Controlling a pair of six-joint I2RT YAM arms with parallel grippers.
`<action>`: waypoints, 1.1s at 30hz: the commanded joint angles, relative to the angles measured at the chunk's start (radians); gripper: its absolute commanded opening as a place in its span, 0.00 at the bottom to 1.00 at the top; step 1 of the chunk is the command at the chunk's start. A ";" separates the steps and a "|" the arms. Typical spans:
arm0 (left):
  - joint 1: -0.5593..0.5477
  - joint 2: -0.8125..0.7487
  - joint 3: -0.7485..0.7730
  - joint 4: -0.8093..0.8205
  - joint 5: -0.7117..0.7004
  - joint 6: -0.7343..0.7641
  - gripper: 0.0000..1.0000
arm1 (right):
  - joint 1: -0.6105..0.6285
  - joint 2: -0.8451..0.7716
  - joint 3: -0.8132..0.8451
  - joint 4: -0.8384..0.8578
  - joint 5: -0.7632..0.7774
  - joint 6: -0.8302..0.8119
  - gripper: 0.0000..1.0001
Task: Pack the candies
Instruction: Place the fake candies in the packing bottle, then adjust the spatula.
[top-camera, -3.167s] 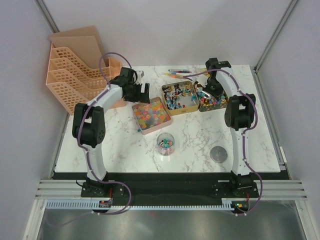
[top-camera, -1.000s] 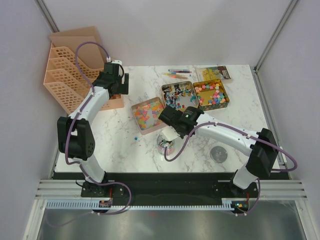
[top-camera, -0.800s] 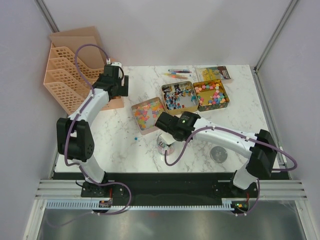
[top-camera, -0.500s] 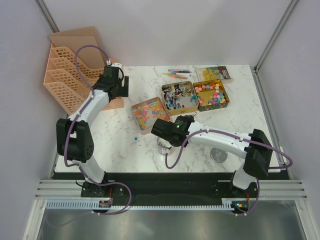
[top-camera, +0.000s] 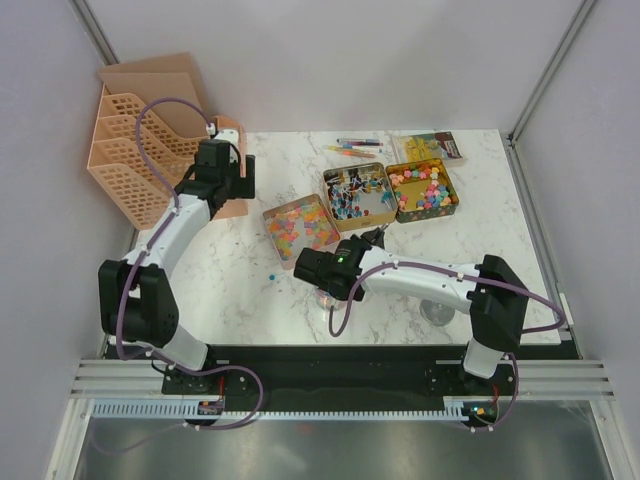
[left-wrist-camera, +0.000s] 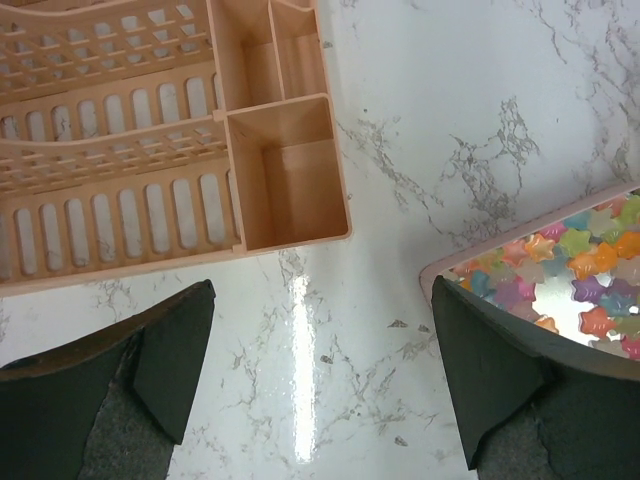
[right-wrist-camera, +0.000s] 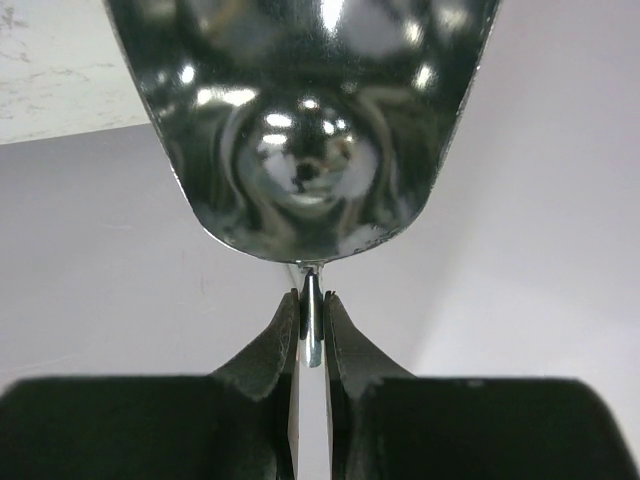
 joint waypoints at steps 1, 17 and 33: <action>0.000 -0.050 -0.007 0.058 0.027 -0.028 0.96 | 0.003 -0.008 0.052 -0.020 0.093 -0.012 0.00; 0.000 -0.135 0.036 -0.104 0.879 0.006 0.55 | -0.272 0.197 0.601 -0.166 -0.553 0.340 0.00; 0.001 0.086 0.136 -0.086 1.145 -0.131 0.51 | -0.353 0.288 0.759 -0.118 -0.685 0.412 0.00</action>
